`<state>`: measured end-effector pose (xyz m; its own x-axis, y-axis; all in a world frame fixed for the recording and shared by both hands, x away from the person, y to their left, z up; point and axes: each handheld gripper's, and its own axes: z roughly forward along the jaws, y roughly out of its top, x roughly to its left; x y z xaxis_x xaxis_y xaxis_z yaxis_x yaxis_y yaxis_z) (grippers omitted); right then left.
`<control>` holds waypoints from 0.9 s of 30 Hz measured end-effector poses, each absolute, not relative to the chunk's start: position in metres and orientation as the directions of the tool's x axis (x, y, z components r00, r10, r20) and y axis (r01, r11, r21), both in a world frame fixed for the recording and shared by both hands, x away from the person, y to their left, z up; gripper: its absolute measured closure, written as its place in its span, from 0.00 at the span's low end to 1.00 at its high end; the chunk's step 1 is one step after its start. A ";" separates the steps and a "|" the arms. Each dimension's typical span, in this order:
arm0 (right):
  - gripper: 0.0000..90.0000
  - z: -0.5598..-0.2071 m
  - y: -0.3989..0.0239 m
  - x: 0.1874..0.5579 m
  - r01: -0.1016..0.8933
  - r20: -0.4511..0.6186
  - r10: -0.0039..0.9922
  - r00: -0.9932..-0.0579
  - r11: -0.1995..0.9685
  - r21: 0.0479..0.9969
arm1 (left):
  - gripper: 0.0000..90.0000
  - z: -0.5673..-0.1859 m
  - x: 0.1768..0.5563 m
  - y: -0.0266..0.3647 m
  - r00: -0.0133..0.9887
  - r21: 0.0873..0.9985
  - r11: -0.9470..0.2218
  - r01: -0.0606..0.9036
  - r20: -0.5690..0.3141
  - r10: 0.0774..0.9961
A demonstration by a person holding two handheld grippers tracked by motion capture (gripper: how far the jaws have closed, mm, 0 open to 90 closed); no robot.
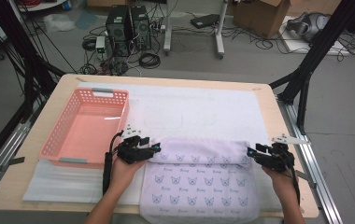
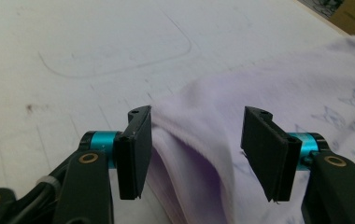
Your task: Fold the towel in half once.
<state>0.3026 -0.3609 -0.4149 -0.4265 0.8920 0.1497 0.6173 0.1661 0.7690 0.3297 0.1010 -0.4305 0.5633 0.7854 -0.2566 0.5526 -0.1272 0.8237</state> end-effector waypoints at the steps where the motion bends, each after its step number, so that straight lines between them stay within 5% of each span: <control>1: 0.56 -0.414 -0.358 0.309 0.625 0.140 0.893 -0.427 0.180 0.759 | 0.57 -0.430 0.334 0.100 0.562 0.823 -0.131 0.553 -0.252 0.788; 8: 0.57 -0.420 -0.343 0.343 0.684 0.122 0.899 -0.421 0.226 0.694 | 0.59 -0.435 0.362 0.092 0.535 0.762 -0.139 0.633 -0.301 0.790; 11: 0.67 -0.425 -0.342 0.347 0.706 0.123 0.898 -0.423 0.242 0.665 | 0.62 -0.443 0.366 0.085 0.541 0.734 -0.179 0.655 -0.290 0.789; 13: 0.81 -0.426 -0.341 0.347 0.704 0.100 0.890 -0.444 0.278 0.654 | 0.71 -0.444 0.365 0.082 0.562 0.746 -0.218 0.630 -0.243 0.791; 15: 0.93 -0.425 -0.341 0.344 0.677 0.056 0.883 -0.466 0.315 0.665 | 0.91 -0.443 0.364 0.082 0.565 0.756 -0.219 0.617 -0.232 0.792; 18: 0.99 -0.422 -0.343 0.337 0.644 0.027 0.886 -0.463 0.316 0.697 | 0.96 -0.439 0.361 0.082 0.580 0.772 -0.231 0.592 -0.210 0.787; 24: 0.99 -0.419 -0.353 0.329 0.624 0.055 0.890 -0.453 0.272 0.733 | 0.97 -0.429 0.353 0.088 0.580 0.818 -0.177 0.547 -0.217 0.785; 26: 0.75 -0.419 -0.356 0.328 0.631 0.089 0.905 -0.416 0.218 0.744 | 0.97 -0.425 0.349 0.089 0.593 0.827 -0.177 0.534 -0.217 0.776; 27: 0.72 -0.418 -0.357 0.329 0.640 0.111 0.917 -0.384 0.178 0.747 | 0.97 -0.424 0.348 0.089 0.594 0.830 -0.176 0.529 -0.214 0.775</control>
